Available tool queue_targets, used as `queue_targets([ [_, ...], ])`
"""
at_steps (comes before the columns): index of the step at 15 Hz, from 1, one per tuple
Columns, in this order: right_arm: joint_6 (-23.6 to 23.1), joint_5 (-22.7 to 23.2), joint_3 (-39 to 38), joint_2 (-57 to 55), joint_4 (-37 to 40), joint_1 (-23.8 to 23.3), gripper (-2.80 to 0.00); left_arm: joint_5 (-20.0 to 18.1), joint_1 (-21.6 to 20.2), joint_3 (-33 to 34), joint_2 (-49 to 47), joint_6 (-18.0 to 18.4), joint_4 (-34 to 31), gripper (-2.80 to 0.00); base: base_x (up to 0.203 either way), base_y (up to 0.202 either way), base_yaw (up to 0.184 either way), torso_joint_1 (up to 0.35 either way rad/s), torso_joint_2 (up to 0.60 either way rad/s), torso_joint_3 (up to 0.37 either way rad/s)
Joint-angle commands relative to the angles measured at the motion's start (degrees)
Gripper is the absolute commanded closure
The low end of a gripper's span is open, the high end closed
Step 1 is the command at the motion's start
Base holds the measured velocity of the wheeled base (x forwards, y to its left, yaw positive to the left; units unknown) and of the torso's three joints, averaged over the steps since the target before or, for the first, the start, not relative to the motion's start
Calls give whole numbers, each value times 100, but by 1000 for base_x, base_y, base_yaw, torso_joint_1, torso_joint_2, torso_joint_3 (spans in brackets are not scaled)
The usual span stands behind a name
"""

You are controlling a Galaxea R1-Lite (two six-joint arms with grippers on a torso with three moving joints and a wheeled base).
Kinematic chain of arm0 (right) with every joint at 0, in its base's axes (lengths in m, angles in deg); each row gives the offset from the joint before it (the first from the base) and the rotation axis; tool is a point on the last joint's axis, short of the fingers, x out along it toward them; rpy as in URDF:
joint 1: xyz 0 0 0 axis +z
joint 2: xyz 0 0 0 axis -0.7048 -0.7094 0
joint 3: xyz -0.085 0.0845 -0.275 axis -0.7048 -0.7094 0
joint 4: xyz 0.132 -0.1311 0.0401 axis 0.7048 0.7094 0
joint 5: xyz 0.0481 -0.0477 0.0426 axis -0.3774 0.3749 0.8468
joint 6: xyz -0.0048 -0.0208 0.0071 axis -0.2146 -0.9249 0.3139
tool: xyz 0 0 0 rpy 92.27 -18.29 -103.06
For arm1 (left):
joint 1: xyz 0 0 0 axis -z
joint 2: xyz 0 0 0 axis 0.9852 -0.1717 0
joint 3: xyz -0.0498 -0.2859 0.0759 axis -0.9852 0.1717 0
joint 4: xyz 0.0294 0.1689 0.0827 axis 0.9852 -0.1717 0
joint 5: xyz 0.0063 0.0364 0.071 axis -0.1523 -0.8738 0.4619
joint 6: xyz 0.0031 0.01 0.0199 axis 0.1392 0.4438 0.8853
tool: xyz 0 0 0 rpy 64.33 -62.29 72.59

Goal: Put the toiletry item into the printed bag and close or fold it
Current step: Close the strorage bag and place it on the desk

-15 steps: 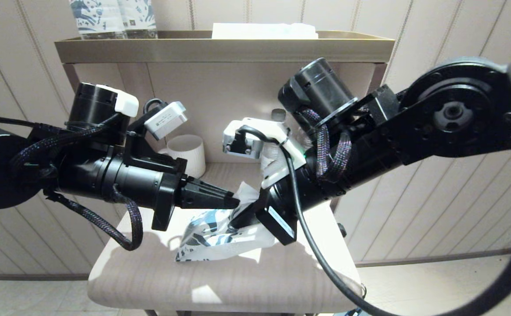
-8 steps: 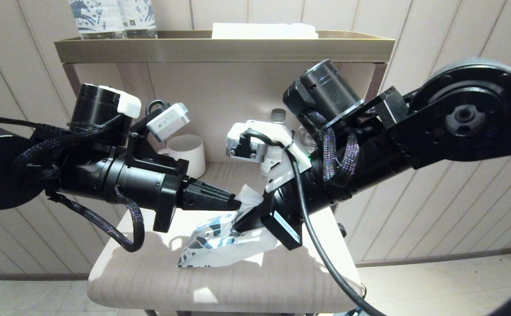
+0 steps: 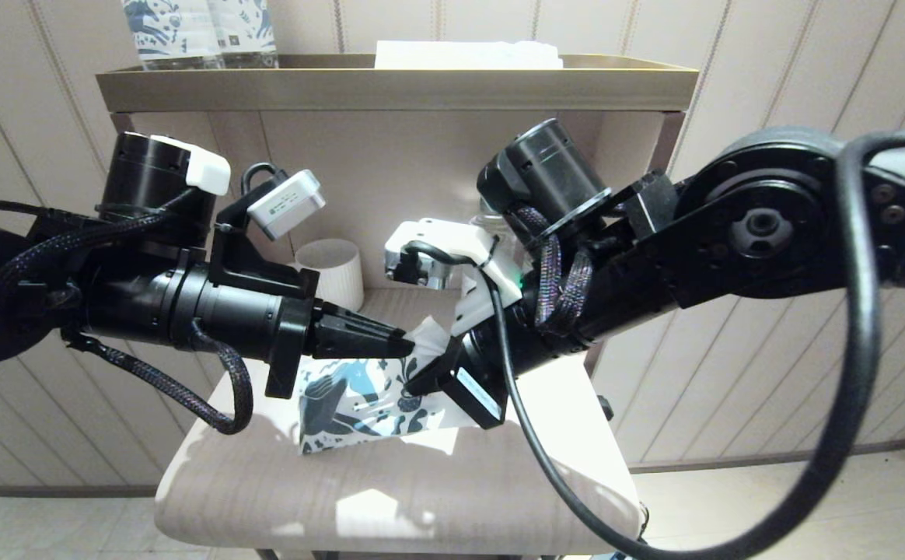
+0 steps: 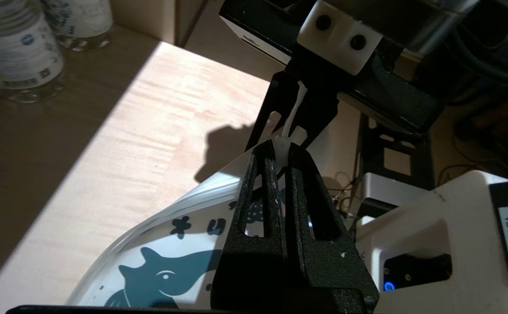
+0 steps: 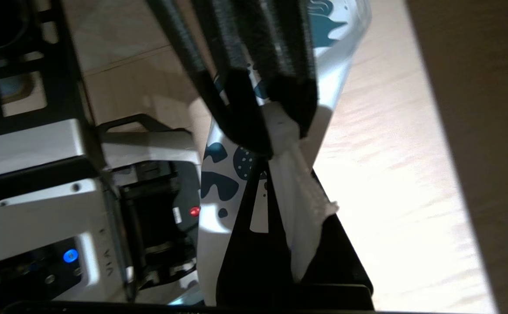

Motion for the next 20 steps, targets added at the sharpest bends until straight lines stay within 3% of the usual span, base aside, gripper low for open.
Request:
queue_targets([
  [1, 1, -370, -43, -148, -327, -8, 0, 98, 2, -7, 151, 12, 3, 0, 0, 0, 0, 0, 0, 0],
  [20, -42, -539, -71, -101, -506, 37, 0, 426, 11, 59, 412, 100, 3, 0, 0, 0, 0, 0, 0, 0],
])
